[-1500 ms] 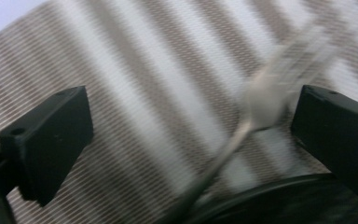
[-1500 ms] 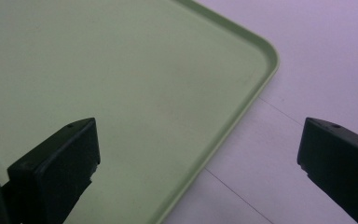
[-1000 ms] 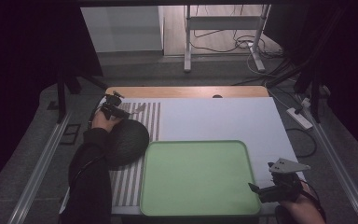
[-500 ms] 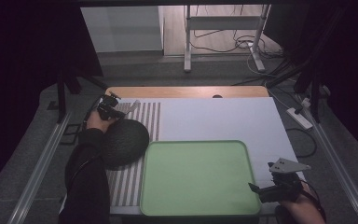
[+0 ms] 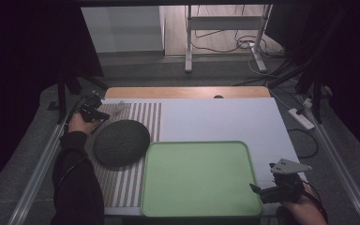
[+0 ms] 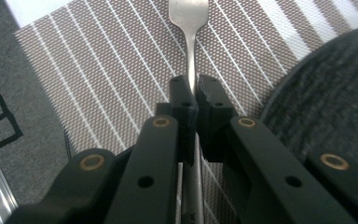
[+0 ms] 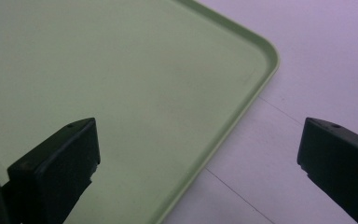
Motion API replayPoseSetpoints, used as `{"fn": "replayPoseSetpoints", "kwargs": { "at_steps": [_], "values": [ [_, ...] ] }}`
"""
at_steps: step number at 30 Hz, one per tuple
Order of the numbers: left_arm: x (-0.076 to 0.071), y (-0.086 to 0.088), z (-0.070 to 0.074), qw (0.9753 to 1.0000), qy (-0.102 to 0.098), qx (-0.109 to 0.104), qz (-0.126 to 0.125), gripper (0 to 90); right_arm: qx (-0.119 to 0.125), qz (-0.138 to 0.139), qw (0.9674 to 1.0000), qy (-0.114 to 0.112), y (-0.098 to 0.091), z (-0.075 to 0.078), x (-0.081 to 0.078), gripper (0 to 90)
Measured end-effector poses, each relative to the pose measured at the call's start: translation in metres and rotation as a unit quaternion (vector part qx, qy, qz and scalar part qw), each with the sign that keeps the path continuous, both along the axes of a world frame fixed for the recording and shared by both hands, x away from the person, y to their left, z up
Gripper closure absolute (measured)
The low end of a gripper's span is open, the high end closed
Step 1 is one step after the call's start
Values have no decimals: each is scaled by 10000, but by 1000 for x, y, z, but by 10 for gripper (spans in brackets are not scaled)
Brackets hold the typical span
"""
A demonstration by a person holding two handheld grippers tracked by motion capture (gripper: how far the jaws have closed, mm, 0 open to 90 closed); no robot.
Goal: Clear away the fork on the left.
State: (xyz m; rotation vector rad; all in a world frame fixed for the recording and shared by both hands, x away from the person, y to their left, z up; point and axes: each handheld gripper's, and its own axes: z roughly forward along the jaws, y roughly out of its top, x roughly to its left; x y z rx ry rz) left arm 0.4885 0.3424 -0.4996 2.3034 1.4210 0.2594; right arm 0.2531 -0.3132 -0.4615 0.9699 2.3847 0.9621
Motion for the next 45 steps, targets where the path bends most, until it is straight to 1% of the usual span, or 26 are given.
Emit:
{"fn": "replayPoseSetpoints", "kwargs": {
  "at_steps": [2, 3, 5, 6, 8, 11, 13, 15, 18, 20, 26, 28, 32, 37, 42, 45],
  "values": [
    [-5, -1, 6, 10000, -13, -7, -11, 849, 7, -2, 10000, -7, 0, 0, 0, 0],
    [-7, -2, 8, 10000, 13, -56, 18, 848, 0, -3, 10000, -4, 0, 0, 0, 0],
    [-13, -6, 13, 9999, 15, -89, -48, 848, 1, 3, 10000, -8, 0, 0, 0, 0],
    [-16, -9, 16, 9999, 31, -127, -17, 848, 1, 6, 10000, -13, 0, 0, 0, 0],
    [-21, -14, 18, 9998, 28, -211, -50, 848, -2, 4, 10000, -17, 0, 0, 0, 0],
    [-30, -22, 22, 9996, 81, -267, -86, 848, 13, -3, 10000, -25, 0, 0, -1, 0],
    [-36, -28, 23, 9995, 79, -274, -149, 848, 13, -4, 10000, -26, 0, 0, -1, 0],
    [-42, -33, 24, 9992, 91, -328, -202, 848, 5, -1, 10000, -31, 0, 0, -1, 0],
    [-51, -41, 26, 9990, 91, -332, -267, 848, 4, -5, 10000, -33, 0, 0, -1, 0],
    [-56, -47, 28, 9987, 105, -402, -288, 848, 8, -11, 10000, -36, 0, 0, -1, 0],
    [-72, -67, 29, 9980, 142, -370, -486, 848, 18, -18, 10000, -39, 0, 1, -1, 0],
    [-78, -72, 29, 9979, 122, -367, -526, 847, 22, -15, 10000, -41, 0, 1, -1, 0],
    [-91, -78, 27, 9972, 147, -444, -589, 847, 12, -13, 10000, -43, 0, 1, -1, 0],
    [-107, -87, 23, 9962, 235, -464, -693, 847, 11, 4, 10000, -48, 0, 1, -1, 0],
    [-121, -96, 22, 9951, 259, -521, -797, 847, 10, 1, 10000, -53, 0, 0, -1, 0],
    [-129, -102, 22, 9946, 254, -513, -861, 847, 2, 9, 10000, -51, 0, 1, -1, 0]
  ]
}}
